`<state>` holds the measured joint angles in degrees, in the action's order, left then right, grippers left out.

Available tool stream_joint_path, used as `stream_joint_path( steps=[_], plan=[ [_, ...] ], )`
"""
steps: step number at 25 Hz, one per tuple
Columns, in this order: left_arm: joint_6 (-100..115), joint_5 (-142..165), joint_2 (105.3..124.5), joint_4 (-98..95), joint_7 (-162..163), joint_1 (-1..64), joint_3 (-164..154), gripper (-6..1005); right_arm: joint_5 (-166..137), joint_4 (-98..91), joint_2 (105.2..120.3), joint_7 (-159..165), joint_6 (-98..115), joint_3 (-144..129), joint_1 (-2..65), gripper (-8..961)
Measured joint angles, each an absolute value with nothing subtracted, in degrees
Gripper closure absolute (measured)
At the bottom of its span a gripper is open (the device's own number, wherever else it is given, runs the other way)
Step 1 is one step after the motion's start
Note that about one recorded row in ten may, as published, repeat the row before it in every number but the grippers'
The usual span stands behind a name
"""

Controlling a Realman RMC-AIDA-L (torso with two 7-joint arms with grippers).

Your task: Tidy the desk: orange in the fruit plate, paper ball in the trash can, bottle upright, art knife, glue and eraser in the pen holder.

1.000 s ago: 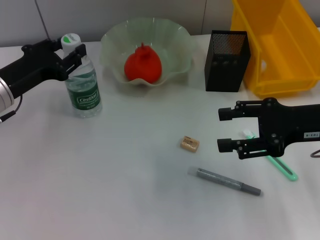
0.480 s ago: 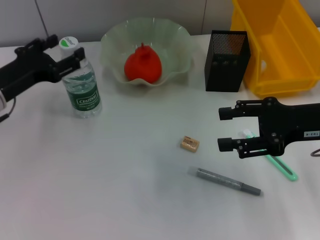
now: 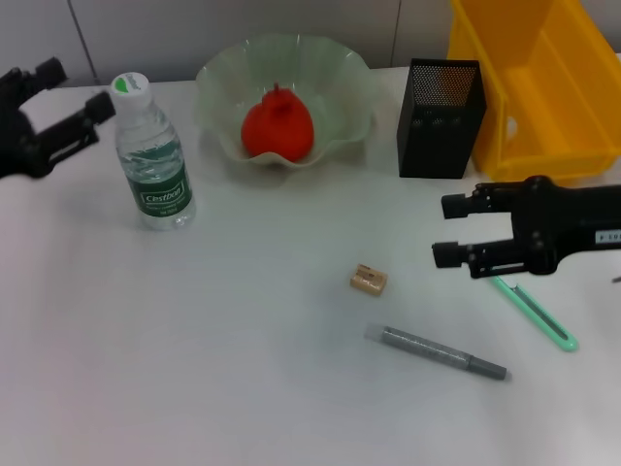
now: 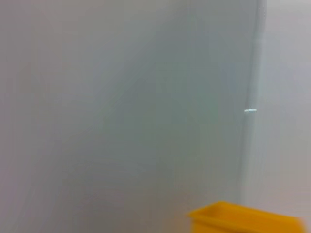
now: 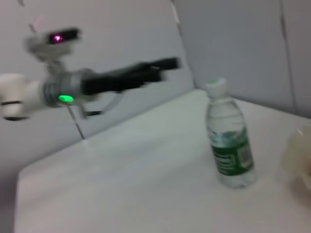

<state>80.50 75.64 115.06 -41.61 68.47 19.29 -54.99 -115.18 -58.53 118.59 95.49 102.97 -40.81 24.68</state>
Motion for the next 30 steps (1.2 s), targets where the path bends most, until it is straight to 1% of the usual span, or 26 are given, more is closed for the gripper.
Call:
stream_joint_path(
  steps=[1,2,3,5,7,10,12,13,14,15,16,17,19,21,22,23,27,30],
  plan=[
    [82.78,75.65,114.43,-41.52,68.63,18.83,-55.04,216,-115.66,-59.91,118.58,97.11,102.86,-40.80,24.83,184],
    [88.33,76.01,113.08,-41.31,68.94,17.59,-55.07,216,-116.60,-63.27,118.67,101.02,102.78,-40.88,25.05,184],
    [88.33,76.01,113.08,-41.31,68.94,17.59,-55.07,216,-116.60,-63.27,118.67,101.02,102.78,-40.88,25.05,184],
    [93.37,77.26,112.05,-41.11,69.07,16.21,-54.87,217,-118.64,-67.11,118.65,106.36,102.91,-41.01,25.84,184],
    [98.30,79.67,111.42,-41.00,68.92,14.70,-54.68,219,-124.21,-72.28,118.29,116.24,103.44,-41.07,28.61,184],
    [100.56,82.18,111.37,-40.99,68.78,14.06,-54.68,221,-128.77,-75.00,118.16,122.06,103.78,-41.60,30.59,184],
    [102.59,85.86,111.35,-40.97,68.51,13.75,-54.66,221,-137.25,-78.51,117.82,130.65,104.16,-45.35,33.78,184],
    [102.59,85.86,111.35,-40.97,68.51,13.75,-54.66,221,-137.25,-78.51,117.82,130.65,104.16,-45.35,33.78,184],
    [103.07,86.72,111.38,-40.97,68.37,13.72,-54.66,222,-142.55,-79.45,117.66,135.13,104.09,-48.57,35.96,184],
    [103.66,87.73,111.48,-40.94,68.02,13.68,-54.64,222,-142.55,-79.45,117.66,135.13,104.09,-48.57,35.96,184],
    [104.18,88.34,111.58,-40.92,67.69,13.67,-54.66,222,-145.17,-79.43,117.63,137.15,103.95,-49.97,37.15,184],
    [105.22,89.28,111.76,-40.89,67.11,13.67,-54.81,222,-150.19,-78.35,117.59,140.76,103.76,-52.36,39.89,184],
    [106.31,91.01,111.84,-40.87,66.92,13.95,-54.85,224,-152.23,-77.64,117.57,142.12,103.75,-53.27,41.18,184],
    [106.62,92.01,111.84,-40.87,66.93,14.12,-54.77,225,-156.50,-75.19,117.59,144.83,103.83,-55.51,44.01,184],
    [106.94,93.26,111.86,-40.84,66.96,14.28,-54.71,226,-160.11,-72.87,117.83,146.84,103.64,-57.55,46.11,184],
    [106.94,93.26,111.86,-40.84,66.96,14.28,-54.71,226,-160.11,-72.87,117.83,146.84,103.64,-57.55,46.11,184],
    [107.02,94.62,112.02,-39.72,66.30,14.24,-54.83,228,-166.55,-66.35,118.81,150.44,101.20,-60.82,49.89,184],
    [106.98,95.08,112.11,-39.35,66.02,14.25,-54.79,229,-167.00,-62.67,118.84,151.69,100.33,-62.57,51.16,184]
  ],
)
